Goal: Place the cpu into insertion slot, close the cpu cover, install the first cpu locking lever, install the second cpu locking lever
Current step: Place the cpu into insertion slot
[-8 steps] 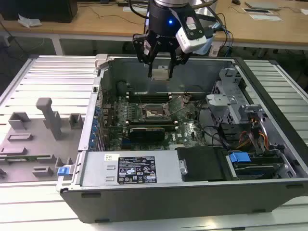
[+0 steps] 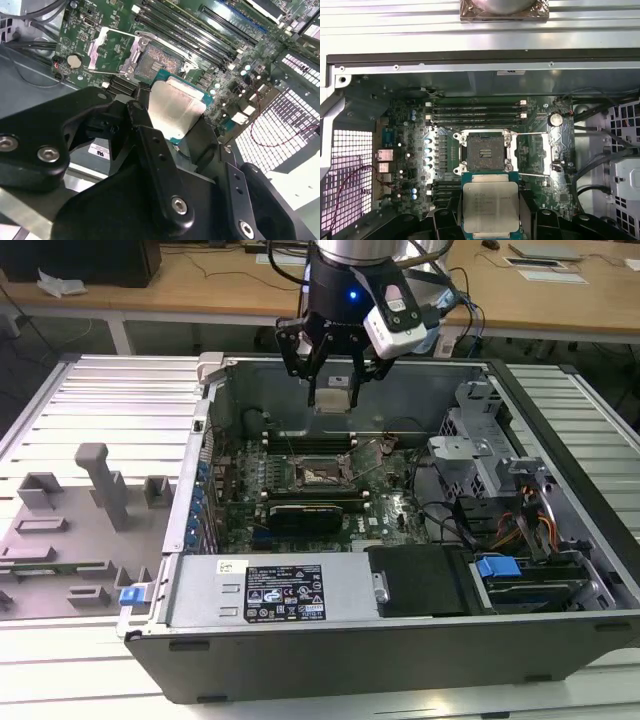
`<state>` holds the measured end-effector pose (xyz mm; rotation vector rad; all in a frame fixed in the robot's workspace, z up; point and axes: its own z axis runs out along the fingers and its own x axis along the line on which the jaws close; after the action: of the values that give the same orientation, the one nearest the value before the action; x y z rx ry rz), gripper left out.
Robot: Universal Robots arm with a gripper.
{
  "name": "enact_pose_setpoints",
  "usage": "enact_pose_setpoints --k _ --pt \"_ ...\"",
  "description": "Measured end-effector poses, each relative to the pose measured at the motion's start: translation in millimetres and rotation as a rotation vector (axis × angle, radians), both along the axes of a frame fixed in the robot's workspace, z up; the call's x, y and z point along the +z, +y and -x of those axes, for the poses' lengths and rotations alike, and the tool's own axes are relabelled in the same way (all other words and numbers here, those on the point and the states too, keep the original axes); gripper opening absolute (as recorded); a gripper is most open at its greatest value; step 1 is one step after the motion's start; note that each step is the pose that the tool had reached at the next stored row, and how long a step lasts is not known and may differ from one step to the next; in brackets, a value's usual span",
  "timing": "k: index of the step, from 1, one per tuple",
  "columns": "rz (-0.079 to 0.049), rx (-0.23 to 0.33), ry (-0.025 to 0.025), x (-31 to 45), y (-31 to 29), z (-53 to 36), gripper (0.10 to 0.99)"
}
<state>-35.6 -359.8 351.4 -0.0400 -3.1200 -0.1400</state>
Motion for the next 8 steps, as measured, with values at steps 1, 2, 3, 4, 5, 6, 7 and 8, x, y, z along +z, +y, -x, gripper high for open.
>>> enact_pose_setpoints --k 1,2,3,4,5,6,7,8 --pt "0.0 0.0 -0.0001 -2.8 0.0 0.0 0.541" --pt "0.001 0.0 0.0 -4.7 0.0 0.1 0.541" --pt "0.001 0.0 0.0 -6.2 0.0 0.1 0.541" --pt "0.002 0.0 -0.0001 -8.4 0.1 0.2 0.541" --pt "0.004 0.0 0.0 -9.6 0.3 0.4 0.541" --pt "0.005 -0.007 -0.0001 -10.6 0.3 0.3 0.541" --pt "0.005 -0.02 0.0 -11.2 0.3 0.3 0.541" --pt "0.005 -0.04 0.0001 -12.1 0.3 0.3 0.541"
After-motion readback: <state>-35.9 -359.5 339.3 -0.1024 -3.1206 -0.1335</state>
